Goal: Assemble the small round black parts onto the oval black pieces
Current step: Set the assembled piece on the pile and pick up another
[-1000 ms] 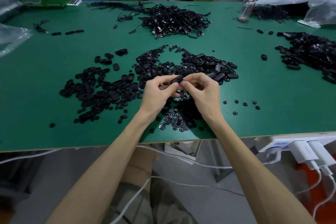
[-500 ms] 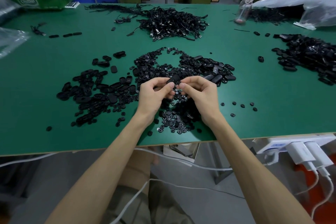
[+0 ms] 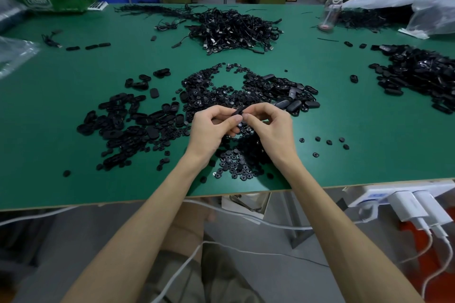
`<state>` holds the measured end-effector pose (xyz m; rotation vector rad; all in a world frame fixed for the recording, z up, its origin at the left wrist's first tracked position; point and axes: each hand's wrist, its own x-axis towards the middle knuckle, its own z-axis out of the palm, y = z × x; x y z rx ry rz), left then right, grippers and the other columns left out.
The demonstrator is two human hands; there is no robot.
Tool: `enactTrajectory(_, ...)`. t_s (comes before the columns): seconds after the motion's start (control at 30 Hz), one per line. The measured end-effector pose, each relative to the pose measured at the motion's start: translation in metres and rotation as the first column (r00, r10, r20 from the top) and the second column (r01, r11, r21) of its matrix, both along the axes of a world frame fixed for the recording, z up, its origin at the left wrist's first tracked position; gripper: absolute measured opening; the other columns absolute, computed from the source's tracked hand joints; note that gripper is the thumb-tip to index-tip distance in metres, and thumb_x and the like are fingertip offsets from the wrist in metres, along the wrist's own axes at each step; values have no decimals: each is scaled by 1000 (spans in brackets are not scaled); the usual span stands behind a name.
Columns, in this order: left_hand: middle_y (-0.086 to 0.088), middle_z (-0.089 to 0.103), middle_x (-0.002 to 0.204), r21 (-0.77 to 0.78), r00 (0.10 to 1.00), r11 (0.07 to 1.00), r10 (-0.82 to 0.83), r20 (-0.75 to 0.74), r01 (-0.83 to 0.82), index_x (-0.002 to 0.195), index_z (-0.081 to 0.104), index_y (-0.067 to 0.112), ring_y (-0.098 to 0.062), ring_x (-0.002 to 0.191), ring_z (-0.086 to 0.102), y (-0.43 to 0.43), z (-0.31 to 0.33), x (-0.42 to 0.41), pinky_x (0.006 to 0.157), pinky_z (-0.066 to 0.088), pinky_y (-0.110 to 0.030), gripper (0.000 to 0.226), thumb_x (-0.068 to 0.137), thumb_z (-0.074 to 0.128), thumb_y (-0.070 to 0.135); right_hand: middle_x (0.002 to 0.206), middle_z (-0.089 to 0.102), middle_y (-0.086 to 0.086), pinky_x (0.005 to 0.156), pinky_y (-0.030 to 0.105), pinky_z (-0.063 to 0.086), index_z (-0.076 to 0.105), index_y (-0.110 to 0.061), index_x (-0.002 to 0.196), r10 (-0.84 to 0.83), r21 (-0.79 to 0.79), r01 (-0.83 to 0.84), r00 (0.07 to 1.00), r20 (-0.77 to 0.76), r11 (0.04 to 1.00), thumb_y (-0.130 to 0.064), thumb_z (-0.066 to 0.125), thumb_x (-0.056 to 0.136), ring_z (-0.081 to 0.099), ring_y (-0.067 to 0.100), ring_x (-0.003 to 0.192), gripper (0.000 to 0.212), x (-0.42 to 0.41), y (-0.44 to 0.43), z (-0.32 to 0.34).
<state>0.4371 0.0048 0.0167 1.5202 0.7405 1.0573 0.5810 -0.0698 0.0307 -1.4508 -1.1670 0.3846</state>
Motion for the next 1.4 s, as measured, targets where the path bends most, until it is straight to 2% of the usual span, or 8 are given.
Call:
enactTrajectory(0.27,-4,77,79,11,1000,1000,-8,-9,8,95,76,15,-16,68,73,1,0,0,64,59,-26,11,88,80,8,85,73,-1,75,27,53,74,-11,90,-16,-5,16,998,59,1000,-10,76,90,66,16,80,2,-4,-3,4)
enactTrajectory(0.4,-12,74,85,16,1000,1000,18,-7,-18,96,75,13,-17,70,72,1,-1,0,64,58,-27,6,93,76,9,89,68,5,73,24,49,75,-8,88,-40,35,34,983,181,999,-9,77,90,63,15,81,3,-7,-5,4)
enactTrajectory(0.63,-9,73,76,-20,998,998,57,-35,-58,105,73,3,-23,70,69,2,0,1,64,60,-36,12,101,66,11,109,66,1,72,12,44,79,-19,114,-8,32,-1,965,262,999,-6,65,97,62,7,90,25,-10,-4,7)
enactTrajectory(0.73,-7,72,70,-11,997,999,30,-70,-31,102,71,8,-28,66,66,-1,2,2,65,58,-41,8,100,67,15,103,71,-3,82,21,52,72,-17,121,-15,36,9,985,171,999,-9,68,97,67,8,91,26,-10,-5,8)
enactTrajectory(0.93,-8,72,70,36,990,999,38,-139,-33,102,72,5,-31,63,67,-6,5,2,63,59,-41,11,99,69,14,92,76,-2,84,37,58,75,-10,106,-28,-27,31,995,97,999,-12,72,96,73,14,87,12,-8,-5,7)
enactTrajectory(1.17,-12,73,83,156,959,983,136,-250,-99,96,66,14,-14,57,66,-12,10,4,58,54,-26,3,96,67,11,92,75,-5,77,13,49,75,-10,103,-20,1,20,983,184,1000,-11,74,93,68,4,86,10,-10,-5,7)
enactTrajectory(1.3,-16,67,95,249,942,961,189,-278,-120,89,62,24,-33,78,67,-14,13,5,75,57,-47,17,93,66,9,92,75,-4,78,15,49,75,-11,103,-21,40,12,969,247,999,-8,73,93,69,6,88,11,-12,-6,6)
enactTrajectory(1.4,-18,67,95,241,943,963,186,-275,-120,88,62,24,-37,80,67,-15,14,4,79,56,-53,19,94,66,6,93,75,-3,80,27,55,75,-13,106,-15,54,1,967,254,999,-6,72,93,69,9,89,15,-12,-5,5)
